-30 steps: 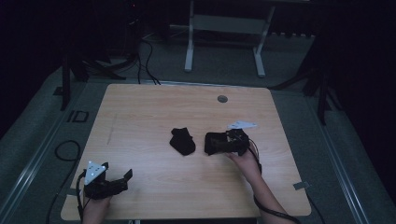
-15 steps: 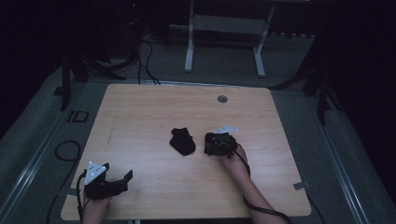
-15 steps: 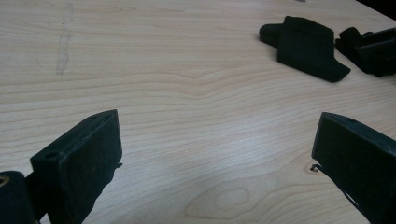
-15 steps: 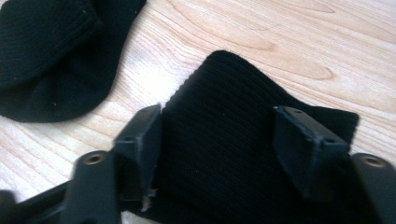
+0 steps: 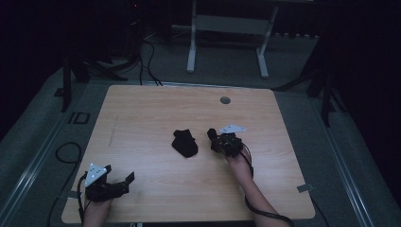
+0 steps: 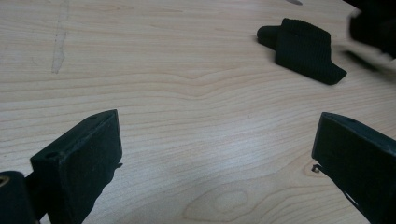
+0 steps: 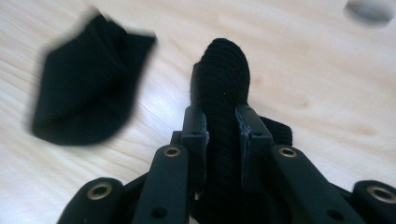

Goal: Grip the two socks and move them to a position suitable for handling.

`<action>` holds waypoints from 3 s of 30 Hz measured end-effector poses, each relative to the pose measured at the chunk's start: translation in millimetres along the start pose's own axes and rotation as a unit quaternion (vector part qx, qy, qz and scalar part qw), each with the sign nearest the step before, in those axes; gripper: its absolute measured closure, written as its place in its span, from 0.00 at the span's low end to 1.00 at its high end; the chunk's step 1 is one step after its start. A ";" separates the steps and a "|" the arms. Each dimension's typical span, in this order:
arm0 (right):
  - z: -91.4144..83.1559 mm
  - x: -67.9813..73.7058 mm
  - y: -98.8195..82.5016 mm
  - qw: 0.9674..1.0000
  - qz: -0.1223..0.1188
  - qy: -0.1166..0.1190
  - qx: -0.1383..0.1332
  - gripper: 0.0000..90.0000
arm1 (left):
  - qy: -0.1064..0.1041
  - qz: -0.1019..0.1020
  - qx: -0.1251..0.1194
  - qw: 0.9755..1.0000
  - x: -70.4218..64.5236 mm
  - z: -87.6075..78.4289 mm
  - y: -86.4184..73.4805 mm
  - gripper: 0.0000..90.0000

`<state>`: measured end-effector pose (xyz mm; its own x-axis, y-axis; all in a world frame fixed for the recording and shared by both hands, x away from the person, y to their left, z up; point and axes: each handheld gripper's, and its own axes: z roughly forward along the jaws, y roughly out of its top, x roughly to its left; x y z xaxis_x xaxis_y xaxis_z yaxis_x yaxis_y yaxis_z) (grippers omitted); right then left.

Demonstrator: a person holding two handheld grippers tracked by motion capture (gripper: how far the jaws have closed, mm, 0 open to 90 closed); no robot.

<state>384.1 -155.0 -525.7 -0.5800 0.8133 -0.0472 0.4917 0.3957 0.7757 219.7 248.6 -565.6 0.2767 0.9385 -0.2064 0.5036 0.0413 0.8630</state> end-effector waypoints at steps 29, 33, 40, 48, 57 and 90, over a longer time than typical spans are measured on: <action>-57.1 67.5 -65.8 0.999 -0.021 0.044 0.015 0.84 | -0.023 0.043 0.003 0.999 -16.6 5.3 0.4 0.02; -44.9 71.6 -76.9 0.999 -0.019 0.036 0.034 0.83 | -0.025 0.042 0.004 0.999 -17.3 5.2 0.3 0.02; -47.6 69.6 -75.3 0.998 0.011 0.060 0.026 0.61 | -0.032 0.046 0.003 0.998 -19.5 5.3 0.7 0.02; -77.5 47.1 -47.7 0.998 0.008 0.056 -0.008 0.41 | -0.048 0.041 0.002 0.998 -23.8 6.9 1.1 0.02; -44.2 49.5 -71.4 0.996 -0.013 0.066 0.062 0.40 | -0.087 0.071 0.021 0.993 -51.2 19.6 0.4 0.02; -127.7 77.0 -38.9 0.986 -0.068 0.142 -0.056 0.90 | -0.359 0.165 0.045 0.918 -143.8 66.6 57.1 0.63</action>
<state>237.4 -162.3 -479.1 -0.8022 0.5970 0.0100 0.3307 0.4304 0.8399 263.2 93.2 -517.3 0.8778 0.4258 -0.2195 0.3520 -0.2626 0.8984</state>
